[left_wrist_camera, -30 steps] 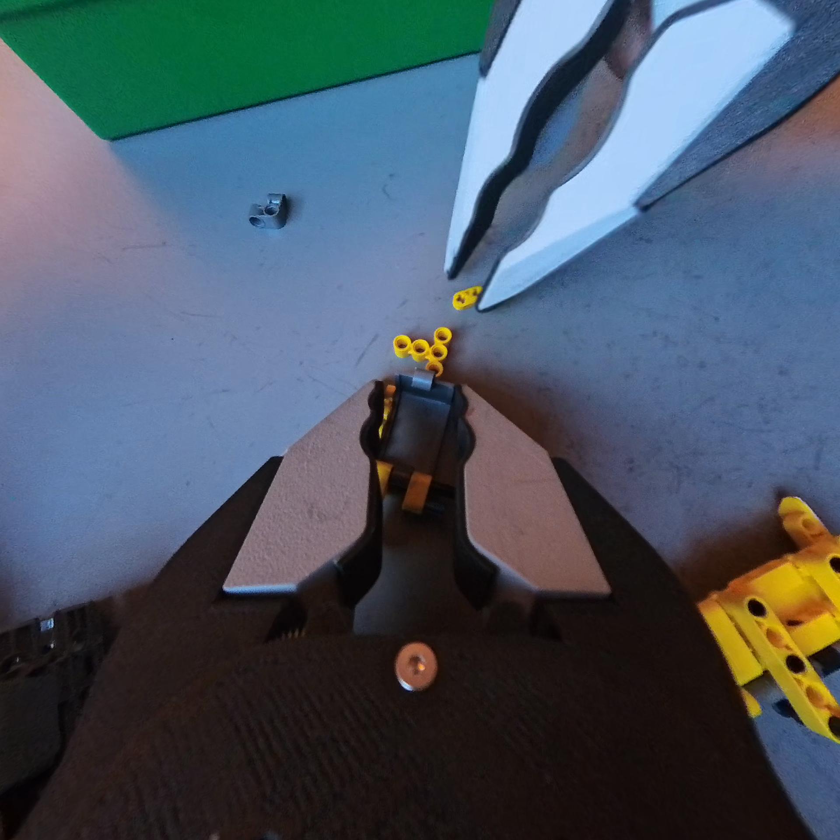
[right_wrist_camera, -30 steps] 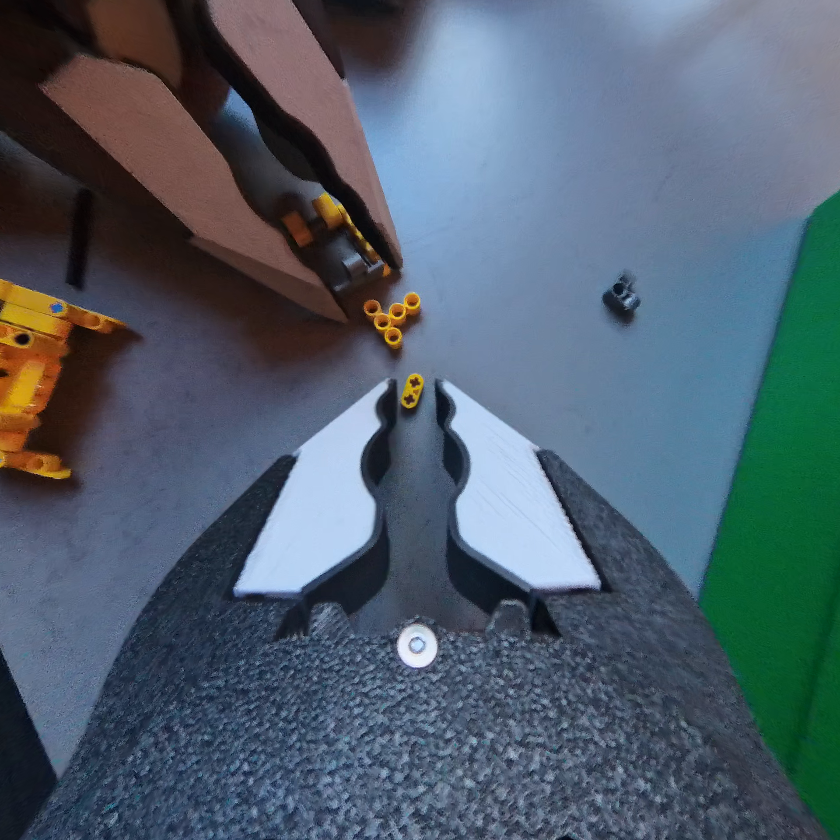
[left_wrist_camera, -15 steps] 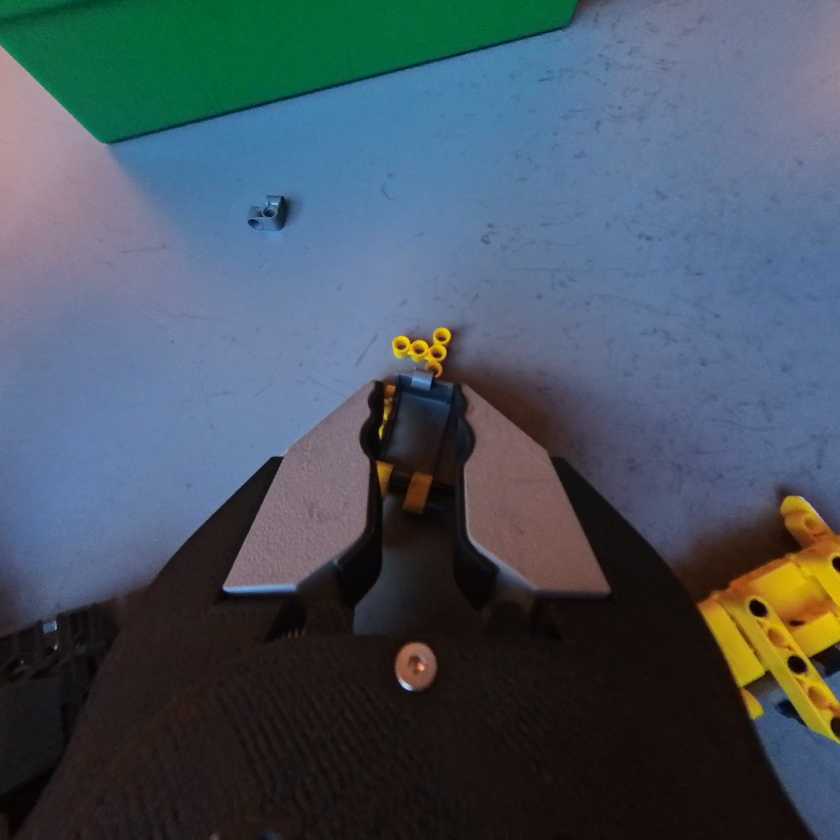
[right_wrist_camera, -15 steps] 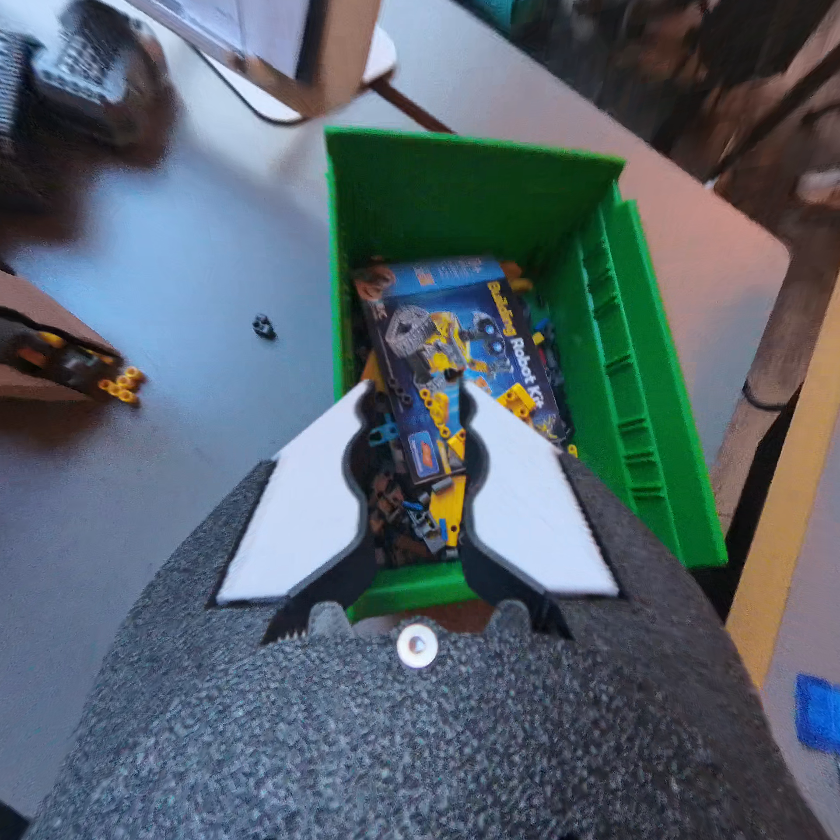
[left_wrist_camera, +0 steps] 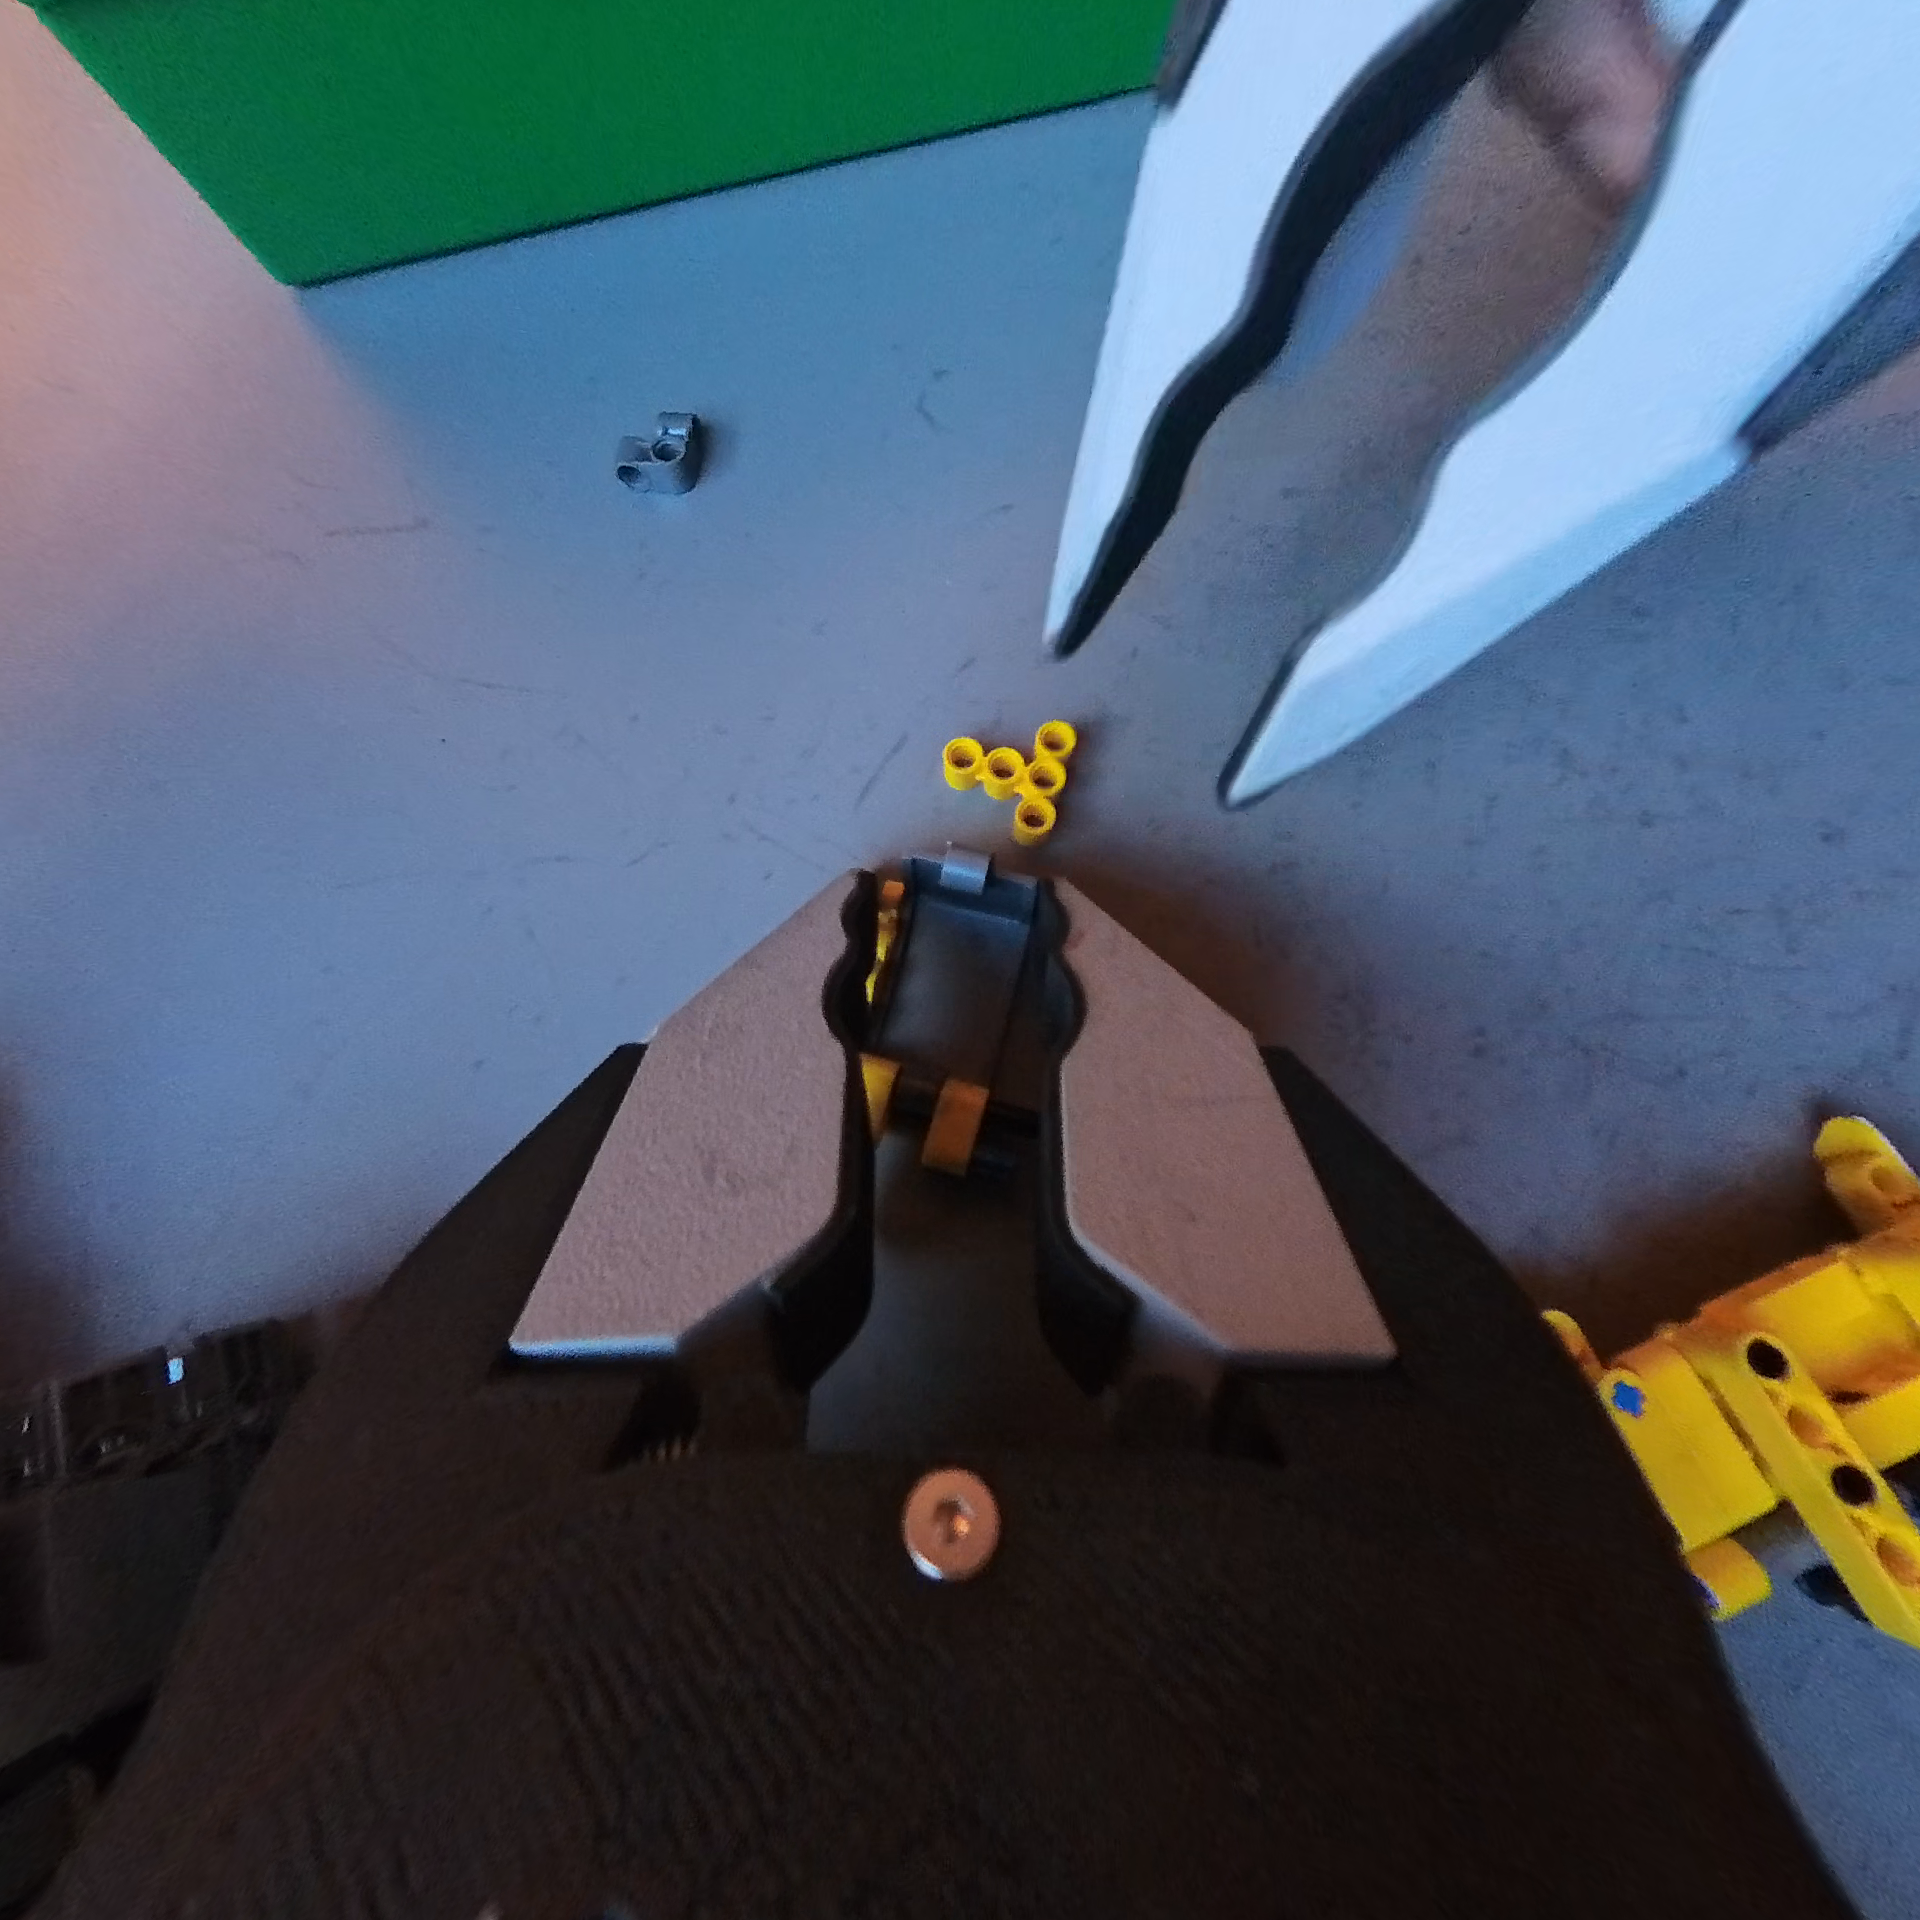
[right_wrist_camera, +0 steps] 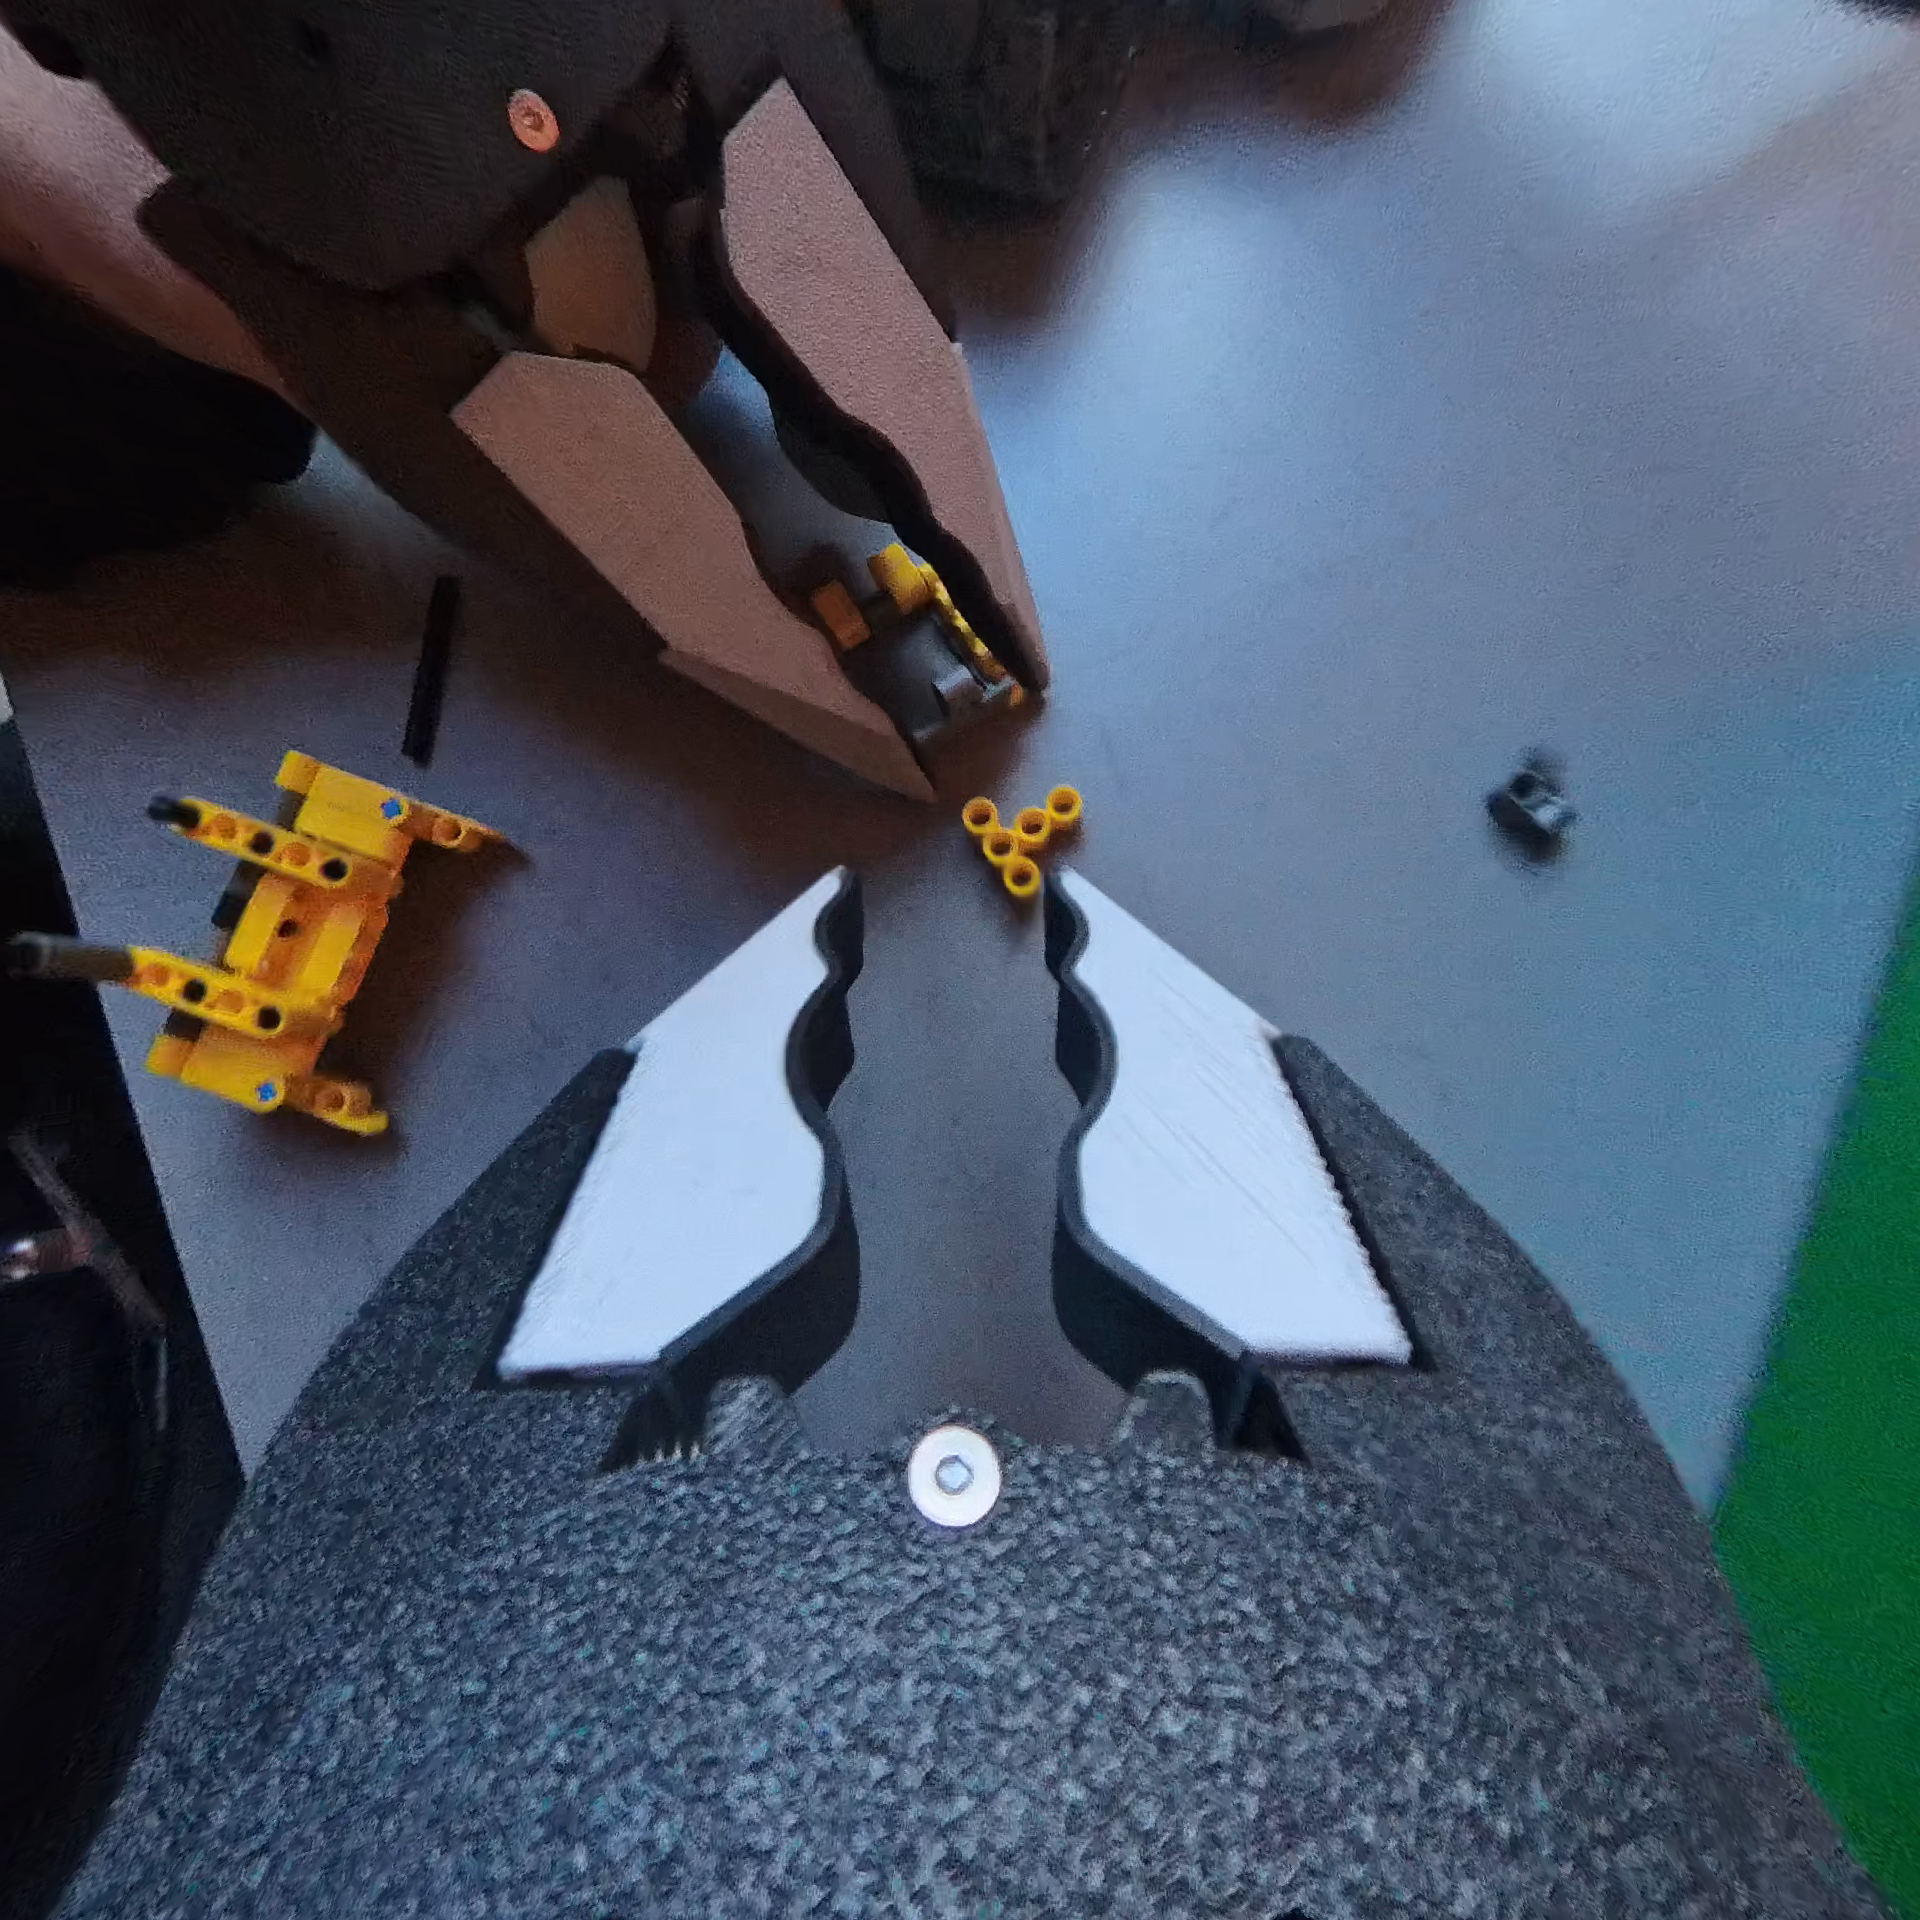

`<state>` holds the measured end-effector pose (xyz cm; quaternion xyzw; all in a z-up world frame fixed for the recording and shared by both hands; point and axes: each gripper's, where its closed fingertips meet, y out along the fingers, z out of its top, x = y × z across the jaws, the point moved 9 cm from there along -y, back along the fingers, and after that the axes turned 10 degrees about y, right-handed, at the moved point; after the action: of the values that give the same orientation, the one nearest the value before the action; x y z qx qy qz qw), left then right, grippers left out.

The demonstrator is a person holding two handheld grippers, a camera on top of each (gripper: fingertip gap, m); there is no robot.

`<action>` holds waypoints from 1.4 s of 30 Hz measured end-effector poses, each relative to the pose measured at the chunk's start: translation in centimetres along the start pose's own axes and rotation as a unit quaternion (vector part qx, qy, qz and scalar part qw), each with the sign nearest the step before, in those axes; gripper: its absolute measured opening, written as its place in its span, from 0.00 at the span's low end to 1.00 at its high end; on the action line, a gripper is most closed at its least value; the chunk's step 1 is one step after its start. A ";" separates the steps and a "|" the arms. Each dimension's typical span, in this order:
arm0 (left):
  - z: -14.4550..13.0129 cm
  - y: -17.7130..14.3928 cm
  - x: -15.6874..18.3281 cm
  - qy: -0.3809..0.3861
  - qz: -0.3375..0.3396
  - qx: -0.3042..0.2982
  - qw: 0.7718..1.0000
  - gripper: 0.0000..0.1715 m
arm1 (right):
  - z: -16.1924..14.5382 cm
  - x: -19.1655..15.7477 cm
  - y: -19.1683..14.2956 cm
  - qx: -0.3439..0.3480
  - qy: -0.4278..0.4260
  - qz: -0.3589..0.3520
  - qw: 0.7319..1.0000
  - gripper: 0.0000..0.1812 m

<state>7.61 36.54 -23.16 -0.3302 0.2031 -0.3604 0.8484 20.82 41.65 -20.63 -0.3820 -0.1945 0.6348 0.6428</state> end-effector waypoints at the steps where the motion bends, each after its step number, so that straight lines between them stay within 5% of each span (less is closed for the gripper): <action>1: 0.0 0.0 0.0 0.000 0.000 0.000 1.000 0.16 | 0.1 0.1 0.8 0.002 0.004 0.003 1.000 0.19; 3: 0.0 0.0 0.0 0.000 0.000 0.000 1.000 0.16 | 0.1 0.6 1.9 -0.001 0.005 -0.014 1.000 0.18; 5: 0.0 0.0 0.0 0.000 0.000 0.000 1.000 0.16 | 0.0 1.0 2.6 -0.014 0.003 -0.018 1.000 0.05; 8: 0.0 0.0 0.0 0.000 0.001 -0.001 1.000 0.16 | 0.5 1.2 1.6 0.008 0.006 -0.034 0.999 0.05; 11: 0.0 0.0 0.0 0.000 0.001 -0.002 1.000 0.16 | 2.6 1.1 -3.3 0.106 -0.019 -0.106 0.989 0.05; 14: 0.0 0.0 0.0 0.000 0.002 -0.002 1.000 0.16 | 4.1 3.8 -10.5 0.177 -0.012 -0.257 0.950 0.05; 18: 0.1 0.1 0.1 0.002 0.002 -0.003 1.000 0.16 | 2.9 9.6 -14.8 0.096 0.086 -0.319 0.939 0.23; 21: 0.2 0.1 0.2 0.002 0.002 -0.003 1.000 0.16 | 2.8 9.7 -15.7 0.121 0.087 -0.313 0.938 0.19; 24: 0.2 0.1 0.2 0.003 0.001 -0.003 1.000 0.16 | 3.6 7.1 -14.1 0.149 0.059 -0.264 0.951 0.14; 28: 0.1 0.1 0.1 0.002 0.000 0.000 1.000 0.16 | 4.0 4.4 -7.5 0.092 0.033 -0.179 0.979 0.14; 33: 0.1 0.1 0.1 0.001 0.000 0.001 1.000 0.16 | 3.8 5.2 -0.4 0.040 0.044 -0.168 0.984 0.12; 39: 0.1 0.1 0.1 0.001 -0.001 0.000 1.000 0.16 | 3.7 8.2 2.6 0.014 0.077 -0.188 0.979 0.13; 42: 0.1 0.1 0.1 0.002 0.000 -0.001 1.000 0.16 | 3.4 8.1 2.9 0.011 0.086 -0.152 0.985 0.02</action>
<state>7.81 36.55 -23.15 -0.3304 0.2049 -0.3610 0.8477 17.31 49.99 -22.54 -0.3937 -0.1878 0.4965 0.7505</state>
